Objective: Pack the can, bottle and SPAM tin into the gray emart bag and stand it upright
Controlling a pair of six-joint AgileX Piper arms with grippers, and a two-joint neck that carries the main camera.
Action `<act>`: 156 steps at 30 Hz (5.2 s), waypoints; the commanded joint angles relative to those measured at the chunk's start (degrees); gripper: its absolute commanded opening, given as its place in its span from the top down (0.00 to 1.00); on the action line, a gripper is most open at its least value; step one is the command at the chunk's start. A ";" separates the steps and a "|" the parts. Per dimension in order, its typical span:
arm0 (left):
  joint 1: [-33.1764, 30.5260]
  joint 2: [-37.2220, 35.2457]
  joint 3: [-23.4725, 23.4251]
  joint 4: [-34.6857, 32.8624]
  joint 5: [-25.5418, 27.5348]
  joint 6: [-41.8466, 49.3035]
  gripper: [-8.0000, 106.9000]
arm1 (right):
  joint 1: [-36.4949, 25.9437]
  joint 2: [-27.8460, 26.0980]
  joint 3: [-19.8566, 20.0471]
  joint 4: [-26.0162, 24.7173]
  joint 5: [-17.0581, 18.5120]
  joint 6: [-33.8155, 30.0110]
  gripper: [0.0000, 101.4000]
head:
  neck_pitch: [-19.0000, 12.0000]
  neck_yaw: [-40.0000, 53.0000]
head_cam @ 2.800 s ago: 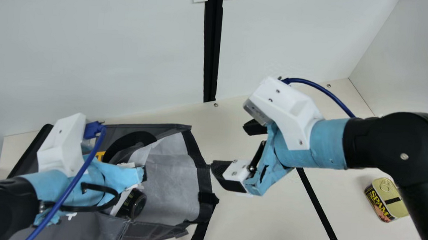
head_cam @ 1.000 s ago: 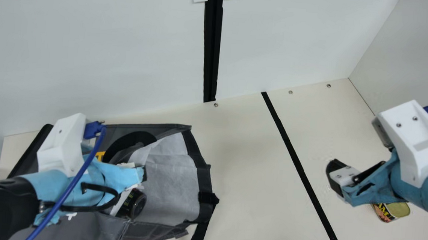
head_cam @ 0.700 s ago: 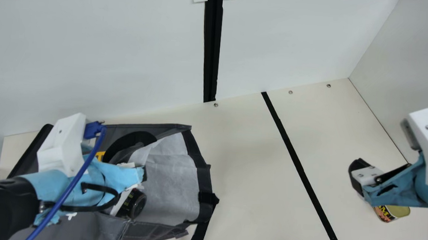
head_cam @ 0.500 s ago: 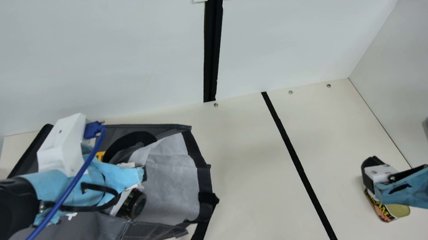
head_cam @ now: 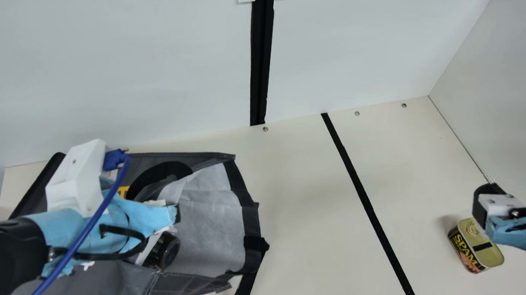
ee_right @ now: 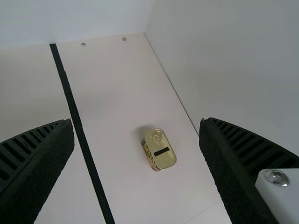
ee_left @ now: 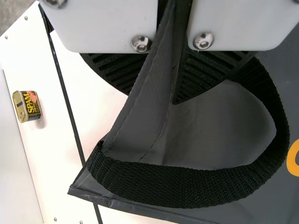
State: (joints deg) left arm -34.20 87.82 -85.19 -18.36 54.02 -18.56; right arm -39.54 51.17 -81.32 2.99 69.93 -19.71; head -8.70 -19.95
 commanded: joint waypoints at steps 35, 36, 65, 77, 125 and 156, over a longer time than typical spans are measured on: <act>0.00 0.00 0.00 0.00 0.00 0.00 1.00 | -10.10 -0.54 3.89 1.65 -0.03 1.42 0.06 | -1.30 -0.05; 0.00 0.00 0.00 0.00 0.00 0.00 1.00 | -10.47 -0.46 4.08 1.86 -0.03 0.97 0.06 | -1.30 -0.05; 0.00 0.00 0.00 0.00 0.00 0.00 1.00 | -22.78 7.40 10.30 11.59 -0.03 -26.32 0.06 | -1.30 -0.05; 0.00 0.00 0.00 0.00 0.00 0.00 1.00 | -25.58 12.18 12.40 13.76 -0.03 -36.95 0.06 | -1.30 -0.05; 0.00 0.00 0.00 0.00 0.00 0.00 1.00 | -26.65 34.12 8.82 11.11 -0.03 -52.17 0.06 | -1.30 -0.05; 0.00 0.00 0.00 0.00 0.00 0.00 1.00 | -20.57 46.73 9.19 7.62 -9.35 -49.09 0.06 | -1.30 -0.05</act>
State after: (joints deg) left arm -34.20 87.82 -85.19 -18.36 54.02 -18.56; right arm -60.19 97.56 -72.00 10.79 60.80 -68.94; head -8.70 -19.95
